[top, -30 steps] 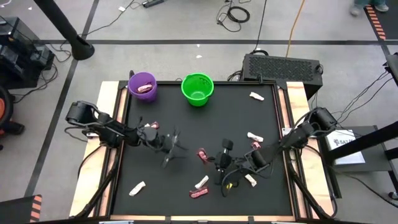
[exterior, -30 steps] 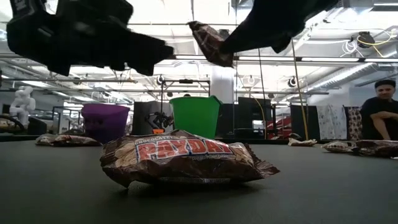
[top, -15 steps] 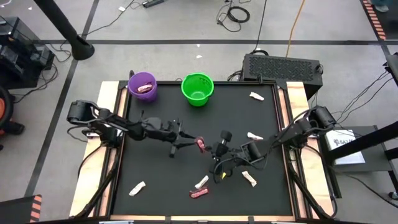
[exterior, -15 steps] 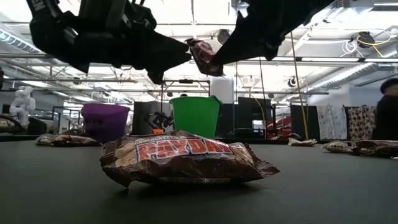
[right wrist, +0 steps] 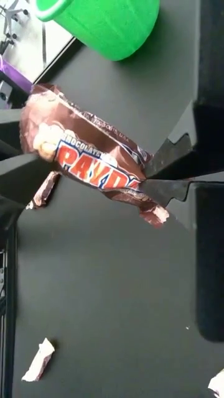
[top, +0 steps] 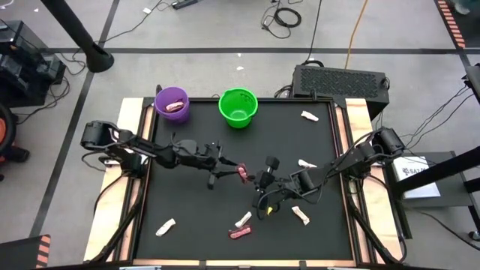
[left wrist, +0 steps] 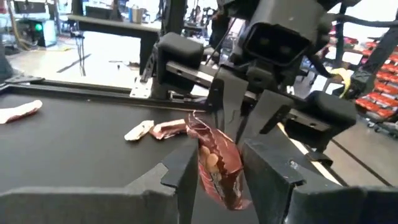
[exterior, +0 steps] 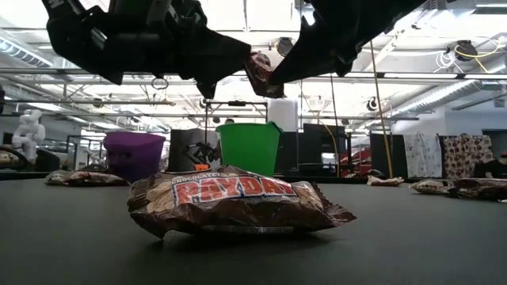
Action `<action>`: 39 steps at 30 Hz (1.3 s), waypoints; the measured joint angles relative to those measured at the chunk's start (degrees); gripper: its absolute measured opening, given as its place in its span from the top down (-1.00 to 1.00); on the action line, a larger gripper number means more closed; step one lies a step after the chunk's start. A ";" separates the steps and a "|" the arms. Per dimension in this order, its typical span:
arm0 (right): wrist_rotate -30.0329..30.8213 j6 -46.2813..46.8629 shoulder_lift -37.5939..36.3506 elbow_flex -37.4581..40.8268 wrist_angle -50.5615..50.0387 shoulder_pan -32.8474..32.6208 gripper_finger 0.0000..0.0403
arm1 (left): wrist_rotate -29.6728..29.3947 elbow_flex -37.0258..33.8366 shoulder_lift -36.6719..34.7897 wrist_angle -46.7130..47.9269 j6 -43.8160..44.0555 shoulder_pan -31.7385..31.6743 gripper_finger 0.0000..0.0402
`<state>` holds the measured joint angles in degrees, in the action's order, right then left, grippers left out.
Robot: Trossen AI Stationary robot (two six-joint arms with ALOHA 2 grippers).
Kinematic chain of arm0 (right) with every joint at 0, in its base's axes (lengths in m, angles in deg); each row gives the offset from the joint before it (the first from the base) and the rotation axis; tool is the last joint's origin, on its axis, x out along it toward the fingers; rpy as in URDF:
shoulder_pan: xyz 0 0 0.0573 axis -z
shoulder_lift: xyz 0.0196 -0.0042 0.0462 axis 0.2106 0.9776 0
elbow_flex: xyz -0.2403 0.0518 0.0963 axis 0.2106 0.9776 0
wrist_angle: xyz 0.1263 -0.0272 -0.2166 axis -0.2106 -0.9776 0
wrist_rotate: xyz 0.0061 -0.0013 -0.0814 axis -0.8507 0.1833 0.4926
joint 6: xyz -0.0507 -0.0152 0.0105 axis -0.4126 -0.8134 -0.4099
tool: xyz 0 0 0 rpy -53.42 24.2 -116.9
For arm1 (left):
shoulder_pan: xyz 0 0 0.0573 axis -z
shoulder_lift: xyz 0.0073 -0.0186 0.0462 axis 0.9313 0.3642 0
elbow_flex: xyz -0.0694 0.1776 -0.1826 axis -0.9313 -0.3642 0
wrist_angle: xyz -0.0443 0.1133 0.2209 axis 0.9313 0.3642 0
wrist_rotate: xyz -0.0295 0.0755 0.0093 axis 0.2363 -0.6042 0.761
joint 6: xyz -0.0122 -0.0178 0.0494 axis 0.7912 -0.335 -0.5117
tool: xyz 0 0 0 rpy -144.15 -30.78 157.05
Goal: Sort candy by brand, put in halloween buckets
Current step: Put the brown chocolate bar into the purple bucket
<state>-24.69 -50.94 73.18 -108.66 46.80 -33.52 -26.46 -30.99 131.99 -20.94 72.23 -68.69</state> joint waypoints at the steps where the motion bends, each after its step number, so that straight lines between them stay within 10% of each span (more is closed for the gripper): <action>1: 0.00 -0.24 0.00 0.00 -0.02 0.00 1.00 | -0.20 0.46 0.00 1.25 -0.02 0.00 0.40; 9: -0.02 -1.27 0.02 0.00 0.02 0.02 1.00 | -0.57 1.88 0.00 5.77 -3.54 0.05 0.95; 23: 5.81 -5.55 0.02 -0.04 -1.37 0.02 0.52 | -2.03 2.42 -5.49 15.76 -6.33 -1.63 0.99; 34: 5.97 1.98 0.53 -0.04 -8.66 0.68 0.00 | -42.20 13.95 -27.69 69.28 -20.00 -12.21 1.00; 39: 5.93 0.48 1.13 -0.04 -8.79 0.70 -0.03 | -46.28 18.06 -29.92 82.14 -21.09 -24.50 1.00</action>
<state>-18.76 -50.46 74.31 -108.70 38.01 -32.83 -72.75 -12.93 102.07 61.20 51.14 -93.19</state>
